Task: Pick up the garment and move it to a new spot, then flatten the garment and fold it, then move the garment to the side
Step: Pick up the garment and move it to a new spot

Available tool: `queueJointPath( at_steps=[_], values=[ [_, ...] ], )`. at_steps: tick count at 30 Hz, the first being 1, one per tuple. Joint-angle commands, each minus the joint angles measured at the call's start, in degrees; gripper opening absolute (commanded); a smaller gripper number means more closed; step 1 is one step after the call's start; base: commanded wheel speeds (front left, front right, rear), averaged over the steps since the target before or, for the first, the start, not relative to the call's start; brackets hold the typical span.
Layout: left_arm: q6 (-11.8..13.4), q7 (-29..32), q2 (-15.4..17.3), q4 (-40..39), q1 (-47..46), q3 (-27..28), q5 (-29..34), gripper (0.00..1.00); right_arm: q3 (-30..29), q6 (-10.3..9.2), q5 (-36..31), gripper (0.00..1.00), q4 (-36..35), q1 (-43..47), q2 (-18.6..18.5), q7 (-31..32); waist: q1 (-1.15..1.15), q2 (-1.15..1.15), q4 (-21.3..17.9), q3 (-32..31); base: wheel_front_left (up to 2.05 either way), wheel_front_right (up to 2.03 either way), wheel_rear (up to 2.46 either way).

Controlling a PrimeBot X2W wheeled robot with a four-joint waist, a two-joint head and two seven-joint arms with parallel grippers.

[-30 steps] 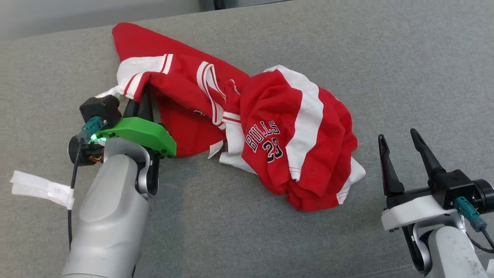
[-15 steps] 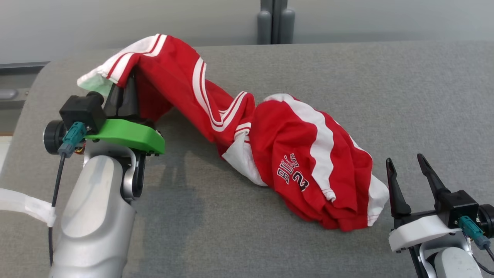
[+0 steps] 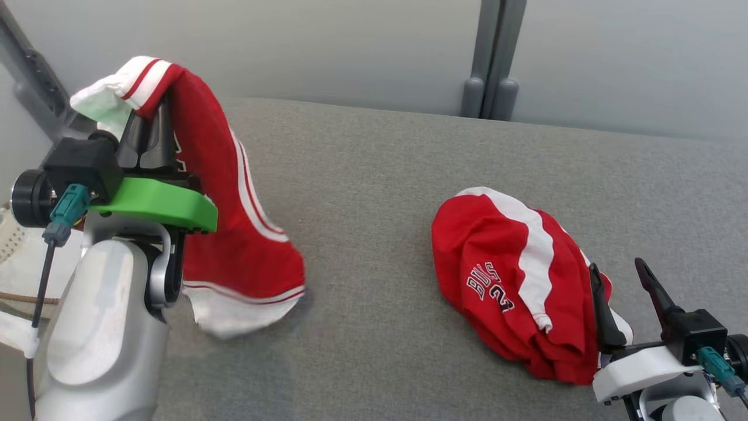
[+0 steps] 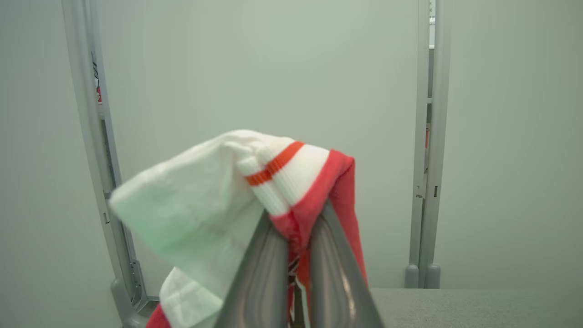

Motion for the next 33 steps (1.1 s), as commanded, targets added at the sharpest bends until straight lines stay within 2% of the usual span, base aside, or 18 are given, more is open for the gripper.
queueJointPath(
  at_steps=[1, 7, 13, 18, 27, 33],
  values=[
    [0.36, 0.25, 0.43, -0.64, 1.07, 0.05, 0.03, 0.00, -0.12, -0.07, 0.38, 1.00, 0.02, 0.73, -0.23, -0.02, 0.00, 0.00, 2.10, -1.56, 0.00, 0.00, 0.00],
    [0.76, 1.48, 1.01, -1.68, 2.66, 0.60, -1.22, 0.00, 0.35, -0.07, 0.04, 1.00, -0.16, 0.86, -0.24, -0.02, 0.00, 0.00, 3.21, -1.55, 0.00, 0.00, 0.00],
    [-0.60, 2.87, 3.32, 0.13, -1.24, 1.67, -2.04, 0.00, 1.35, -0.07, -0.99, 1.00, -0.81, -0.37, -0.24, -0.02, 0.00, 0.00, 2.64, 0.08, 0.00, 0.00, 0.00],
    [-1.38, 3.64, 7.03, 2.62, -8.70, 3.78, -2.04, 0.00, 2.94, -0.06, -3.04, 1.00, -1.39, -2.73, -0.25, -0.02, 0.00, 0.00, -0.71, 4.21, 0.00, 0.00, 0.00],
    [-1.73, 3.08, 15.41, 12.30, -26.28, 7.59, -0.43, 0.00, 5.21, -0.07, -6.93, 1.00, -3.24, -8.63, -0.24, -0.02, 0.00, 0.00, -8.81, 14.80, 0.00, 0.00, 0.00],
    [-0.65, 0.81, 17.06, 21.33, -32.74, 9.27, -0.93, 0.00, 5.01, -0.07, -8.85, 1.00, -4.91, -11.98, -0.24, -0.02, 0.00, 0.00, -12.01, 21.79, 0.00, 0.00, 0.00]
  ],
)
